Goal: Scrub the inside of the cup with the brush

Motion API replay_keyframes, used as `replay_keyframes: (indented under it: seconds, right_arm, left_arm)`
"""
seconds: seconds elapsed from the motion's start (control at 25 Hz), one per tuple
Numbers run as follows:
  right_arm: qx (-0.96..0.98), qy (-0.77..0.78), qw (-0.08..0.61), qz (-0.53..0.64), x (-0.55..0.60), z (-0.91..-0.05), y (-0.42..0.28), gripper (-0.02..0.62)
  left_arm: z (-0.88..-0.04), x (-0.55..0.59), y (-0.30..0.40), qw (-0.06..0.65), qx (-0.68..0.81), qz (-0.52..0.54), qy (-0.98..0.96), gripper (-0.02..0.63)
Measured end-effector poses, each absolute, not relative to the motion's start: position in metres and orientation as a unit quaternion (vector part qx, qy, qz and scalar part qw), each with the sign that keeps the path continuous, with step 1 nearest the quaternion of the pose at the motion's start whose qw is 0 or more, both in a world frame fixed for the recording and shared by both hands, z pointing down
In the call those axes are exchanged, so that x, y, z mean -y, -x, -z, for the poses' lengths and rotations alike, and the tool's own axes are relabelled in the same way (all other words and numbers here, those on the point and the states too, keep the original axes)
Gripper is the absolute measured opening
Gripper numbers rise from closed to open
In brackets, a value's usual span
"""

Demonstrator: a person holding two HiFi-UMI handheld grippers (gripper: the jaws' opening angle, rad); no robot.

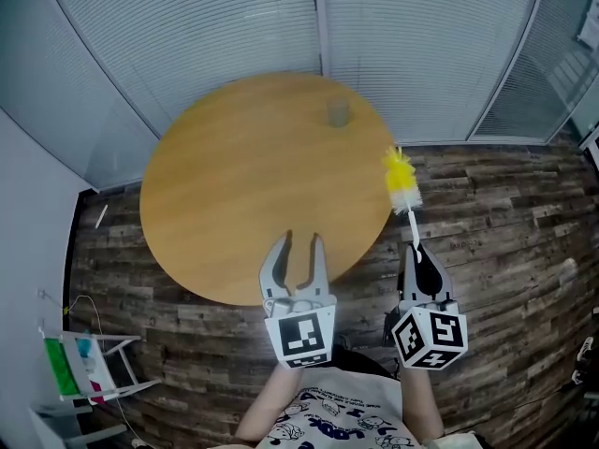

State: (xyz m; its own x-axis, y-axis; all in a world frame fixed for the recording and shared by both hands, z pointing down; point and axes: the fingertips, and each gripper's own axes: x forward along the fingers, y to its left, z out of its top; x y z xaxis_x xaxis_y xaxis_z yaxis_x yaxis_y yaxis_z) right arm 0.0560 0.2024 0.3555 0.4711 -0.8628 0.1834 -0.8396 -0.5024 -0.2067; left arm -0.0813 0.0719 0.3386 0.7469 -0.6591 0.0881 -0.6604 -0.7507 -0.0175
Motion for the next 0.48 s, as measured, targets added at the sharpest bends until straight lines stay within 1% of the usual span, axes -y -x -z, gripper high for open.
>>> replay_keyframes:
  seconds: [0.32,0.48]
  right_arm:
    - [-0.49,0.859,0.042,0.142,-0.2,-0.363,-0.067,0.046]
    - [-0.484,0.863,0.037,0.137,-0.196,-0.363,-0.08,0.046]
  left_arm:
    - [-0.351,-0.066,0.06,0.014,0.338,-0.061,-0.939,0.143]
    - [-0.351,-0.059,0.04,0.011,0.326,-0.059,-0.943,0.156]
